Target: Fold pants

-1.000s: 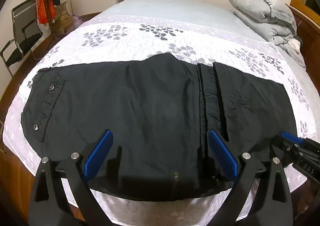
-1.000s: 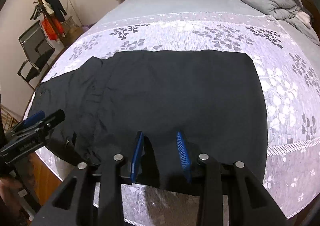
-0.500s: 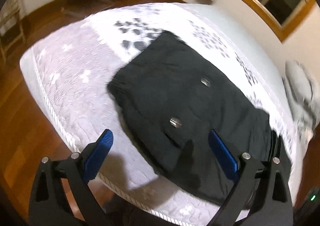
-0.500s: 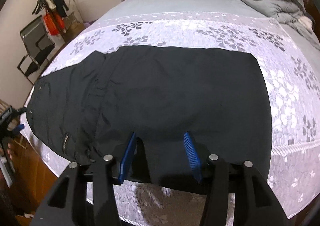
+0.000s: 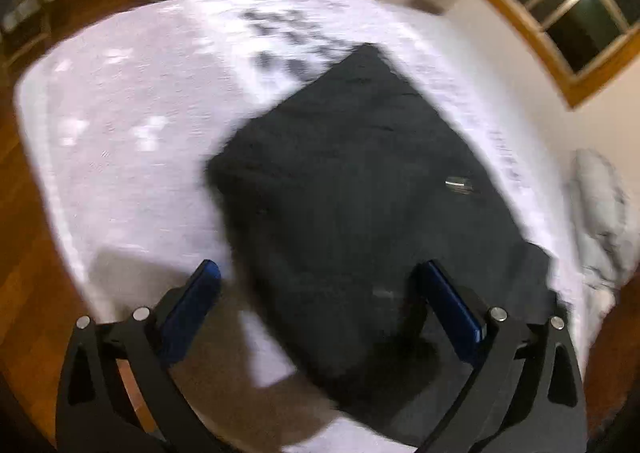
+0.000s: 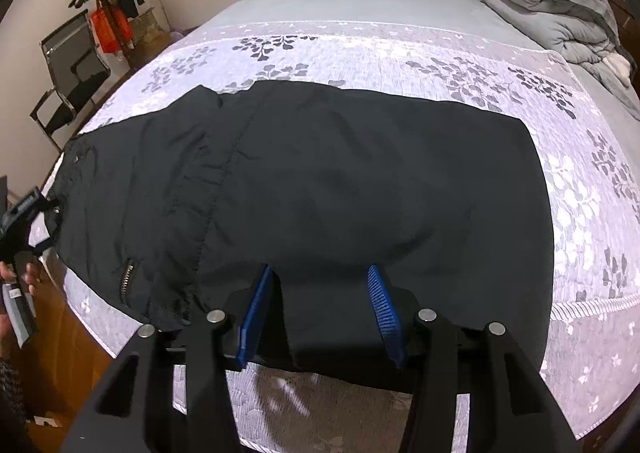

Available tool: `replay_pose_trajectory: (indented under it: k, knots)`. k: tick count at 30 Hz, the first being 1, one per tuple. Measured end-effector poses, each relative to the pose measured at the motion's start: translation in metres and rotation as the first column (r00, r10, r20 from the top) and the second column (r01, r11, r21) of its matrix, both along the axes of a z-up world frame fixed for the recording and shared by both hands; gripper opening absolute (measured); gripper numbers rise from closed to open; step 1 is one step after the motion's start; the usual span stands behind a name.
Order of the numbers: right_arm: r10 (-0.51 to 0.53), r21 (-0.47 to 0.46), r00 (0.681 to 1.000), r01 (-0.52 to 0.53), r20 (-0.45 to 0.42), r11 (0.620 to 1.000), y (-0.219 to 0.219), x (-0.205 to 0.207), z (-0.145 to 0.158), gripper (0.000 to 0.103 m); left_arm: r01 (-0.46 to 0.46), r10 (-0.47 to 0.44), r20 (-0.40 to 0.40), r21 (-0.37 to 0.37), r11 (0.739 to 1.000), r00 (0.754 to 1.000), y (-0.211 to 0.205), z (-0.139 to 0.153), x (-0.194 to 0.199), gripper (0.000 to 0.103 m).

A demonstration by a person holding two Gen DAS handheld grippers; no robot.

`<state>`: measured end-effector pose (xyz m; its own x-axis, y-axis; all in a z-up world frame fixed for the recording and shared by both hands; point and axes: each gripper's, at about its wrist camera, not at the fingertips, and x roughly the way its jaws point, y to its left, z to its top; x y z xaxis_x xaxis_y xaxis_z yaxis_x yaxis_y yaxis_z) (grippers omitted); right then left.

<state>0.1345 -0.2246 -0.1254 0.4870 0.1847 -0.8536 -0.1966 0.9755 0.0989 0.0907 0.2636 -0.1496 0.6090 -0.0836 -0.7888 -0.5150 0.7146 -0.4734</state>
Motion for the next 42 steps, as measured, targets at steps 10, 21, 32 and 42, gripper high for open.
replay_pose_trajectory:
  k: [10,21,32,42]
  knots:
    - [0.010,0.000,1.000,-0.010,-0.002,1.000,-0.001,0.001,-0.001,0.052,0.008,-0.002,0.041,-0.131,0.991,0.999,-0.008,-0.008,0.011,0.037]
    - [-0.014,0.016,1.000,0.014,0.002,1.000,-0.011,0.002,0.000,0.053,0.130,-0.125,0.242,-0.003,0.992,0.962,-0.050,0.062,0.019,0.013]
    - [-0.087,0.051,0.996,0.086,0.016,0.995,-0.043,0.007,0.004,0.053,0.420,-0.527,0.260,0.372,0.828,0.809,-0.203,0.133,0.037,0.020]
    - [-0.149,0.081,0.989,0.147,0.016,0.986,-0.074,0.009,0.001,0.053,0.652,-0.752,0.127,0.419,0.632,0.647,-0.308,0.102,0.043,0.036]
